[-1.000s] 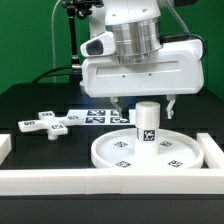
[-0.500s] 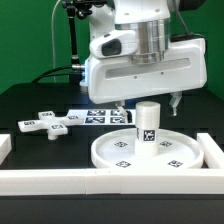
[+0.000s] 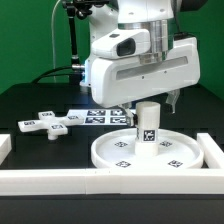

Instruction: Assemble round table

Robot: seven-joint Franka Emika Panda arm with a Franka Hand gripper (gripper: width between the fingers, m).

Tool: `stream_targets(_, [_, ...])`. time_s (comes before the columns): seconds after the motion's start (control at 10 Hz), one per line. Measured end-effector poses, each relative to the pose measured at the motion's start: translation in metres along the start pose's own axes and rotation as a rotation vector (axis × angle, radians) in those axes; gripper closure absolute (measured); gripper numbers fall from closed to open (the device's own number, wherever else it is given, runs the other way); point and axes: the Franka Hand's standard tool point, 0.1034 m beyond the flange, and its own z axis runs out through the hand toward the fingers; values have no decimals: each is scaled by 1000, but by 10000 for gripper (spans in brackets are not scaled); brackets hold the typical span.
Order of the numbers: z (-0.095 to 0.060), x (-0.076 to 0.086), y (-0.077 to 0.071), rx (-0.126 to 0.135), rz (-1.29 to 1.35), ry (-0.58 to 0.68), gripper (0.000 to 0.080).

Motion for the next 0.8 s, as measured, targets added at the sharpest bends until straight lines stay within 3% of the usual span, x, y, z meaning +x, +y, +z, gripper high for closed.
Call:
stream_targets(0.3, [0, -1, 2, -2, -203, -1, 151])
stream_targets(0.8, [1, 1, -2, -35, -693, -48, 151])
